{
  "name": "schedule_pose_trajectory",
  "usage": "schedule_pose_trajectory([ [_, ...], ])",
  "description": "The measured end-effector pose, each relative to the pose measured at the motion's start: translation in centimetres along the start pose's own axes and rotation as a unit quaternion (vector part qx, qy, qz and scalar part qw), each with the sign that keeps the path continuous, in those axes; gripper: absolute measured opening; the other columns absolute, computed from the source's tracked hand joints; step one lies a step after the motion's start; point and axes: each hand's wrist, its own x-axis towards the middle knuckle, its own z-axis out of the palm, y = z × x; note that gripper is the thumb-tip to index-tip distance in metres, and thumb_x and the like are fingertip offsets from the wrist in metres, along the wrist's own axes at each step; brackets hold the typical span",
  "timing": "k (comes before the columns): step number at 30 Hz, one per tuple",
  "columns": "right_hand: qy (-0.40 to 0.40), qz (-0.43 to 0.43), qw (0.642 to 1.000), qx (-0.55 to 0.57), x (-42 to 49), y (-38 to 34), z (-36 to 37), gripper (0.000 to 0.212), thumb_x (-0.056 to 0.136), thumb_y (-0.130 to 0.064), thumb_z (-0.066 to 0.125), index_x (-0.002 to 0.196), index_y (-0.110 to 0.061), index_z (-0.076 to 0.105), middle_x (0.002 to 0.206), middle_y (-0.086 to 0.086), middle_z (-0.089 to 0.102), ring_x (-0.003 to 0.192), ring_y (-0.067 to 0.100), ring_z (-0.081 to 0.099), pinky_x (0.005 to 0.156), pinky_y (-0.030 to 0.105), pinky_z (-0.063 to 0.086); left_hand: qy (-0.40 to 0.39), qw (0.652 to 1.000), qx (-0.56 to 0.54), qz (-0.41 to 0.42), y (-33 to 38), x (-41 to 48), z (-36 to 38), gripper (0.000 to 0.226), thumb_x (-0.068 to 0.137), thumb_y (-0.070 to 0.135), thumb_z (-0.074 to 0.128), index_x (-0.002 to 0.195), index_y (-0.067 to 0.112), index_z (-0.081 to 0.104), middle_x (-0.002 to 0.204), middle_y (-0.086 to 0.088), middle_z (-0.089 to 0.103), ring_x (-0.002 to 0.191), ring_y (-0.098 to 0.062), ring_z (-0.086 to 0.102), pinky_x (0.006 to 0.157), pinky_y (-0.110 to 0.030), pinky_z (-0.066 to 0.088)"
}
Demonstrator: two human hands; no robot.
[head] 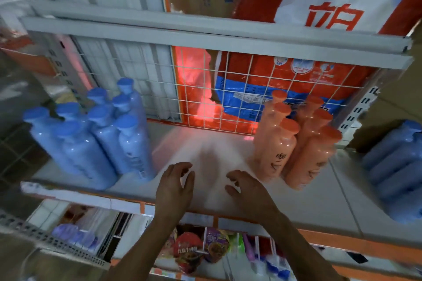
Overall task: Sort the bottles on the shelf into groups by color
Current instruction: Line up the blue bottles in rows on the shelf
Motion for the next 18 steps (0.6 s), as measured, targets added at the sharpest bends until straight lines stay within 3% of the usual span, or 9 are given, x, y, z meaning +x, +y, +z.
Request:
schedule_pose_trajectory([
  [8,-0.029,-0.042,0.998,0.037,3.4,-9.7,6.0,0.044,0.095,-0.039,0.057,0.136,-0.026,0.047,0.134,-0.004,0.052,0.115,0.012,0.054,0.093,0.027,0.045,0.07,0.997,-0.011,-0.04,-6.5,-0.3,-8.9,0.012,0.091,0.018,0.064,0.103,0.02,0.063,0.092,0.007,0.065,0.087,-0.012,0.061,0.075,-0.032,0.049],
  [14,-0.006,-0.041,0.995,0.092,4.9,-15.1,8.7,0.066,0.088,-0.041,0.064,0.145,-0.03,0.033,0.144,-0.01,0.044,0.117,0.007,0.051,0.097,0.024,0.044,0.042,0.997,-0.013,-0.068,-10.0,0.2,-11.6,0.037,0.091,0.019,0.064,0.125,0.015,0.049,0.118,-0.007,0.058,0.102,-0.029,0.06,0.077,-0.037,0.05],
  [18,0.016,-0.045,0.984,0.173,6.1,-18.4,9.1,0.057,0.081,-0.046,0.071,0.127,-0.047,0.037,0.123,-0.032,0.048,0.11,-0.008,0.049,0.089,0.022,0.046,-0.007,0.997,-0.016,-0.073,-9.7,-0.1,-11.7,0.049,0.093,0.015,0.058,0.138,0.022,0.042,0.129,-0.004,0.058,0.105,-0.028,0.061,0.077,-0.037,0.052],
])
